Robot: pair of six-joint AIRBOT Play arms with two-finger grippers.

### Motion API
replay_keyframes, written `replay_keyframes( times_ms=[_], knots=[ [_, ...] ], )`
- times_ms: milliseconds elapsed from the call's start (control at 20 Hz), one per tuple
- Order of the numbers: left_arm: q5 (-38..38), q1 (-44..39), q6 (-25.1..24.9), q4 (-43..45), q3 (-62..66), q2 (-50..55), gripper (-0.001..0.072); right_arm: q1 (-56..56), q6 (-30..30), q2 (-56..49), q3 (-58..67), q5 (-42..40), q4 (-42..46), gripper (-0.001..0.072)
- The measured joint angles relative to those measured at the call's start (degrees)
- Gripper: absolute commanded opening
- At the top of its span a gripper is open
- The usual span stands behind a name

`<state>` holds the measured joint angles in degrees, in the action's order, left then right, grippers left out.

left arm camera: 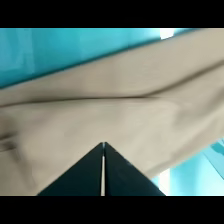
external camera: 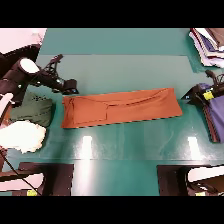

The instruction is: Fold the shirts.

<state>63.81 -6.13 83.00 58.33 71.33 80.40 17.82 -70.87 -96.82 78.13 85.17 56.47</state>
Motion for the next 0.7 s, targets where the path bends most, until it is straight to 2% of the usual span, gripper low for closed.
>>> replay_keyframes(
  times_ms=[150,200,300,350,400,550,700],
  knots=[
    [-4.07,-5.20,2.01,-0.31,0.09,0.13,0.0026,-0.24,1.49,-2.29,-2.19,-0.90,-2.51,0.0547],
    [-5.46,-6.97,2.86,-0.35,0.09,0.24,0.0027,-0.98,2.16,-3.04,-2.54,-1.03,-4.07,0.0509],
    [-8.17,-10.27,4.66,-0.44,0.11,0.85,0.0026,-2.69,3.41,-4.50,-2.99,-1.90,-5.62,0.0213],
    [-9.31,-11.67,5.51,-0.50,0.15,1.40,0.0026,-3.52,3.93,-5.05,-3.13,-2.58,-5.92,0.0041],
    [-10.64,-13.18,6.25,-0.59,0.26,2.27,0.0026,-4.44,4.55,-5.44,-3.26,-3.13,-6.23,0.0016],
    [-13.29,-16.76,7.56,-1.95,1.22,5.75,0.0026,-5.92,6.27,-4.24,-3.39,-4.39,-6.23,0.0015],
    [-14.67,-19.69,8.11,-3.41,3.50,10.29,0.0026,-6.14,6.97,0.55,-3.08,-3.61,-10.16,0.0014]
  ],
)
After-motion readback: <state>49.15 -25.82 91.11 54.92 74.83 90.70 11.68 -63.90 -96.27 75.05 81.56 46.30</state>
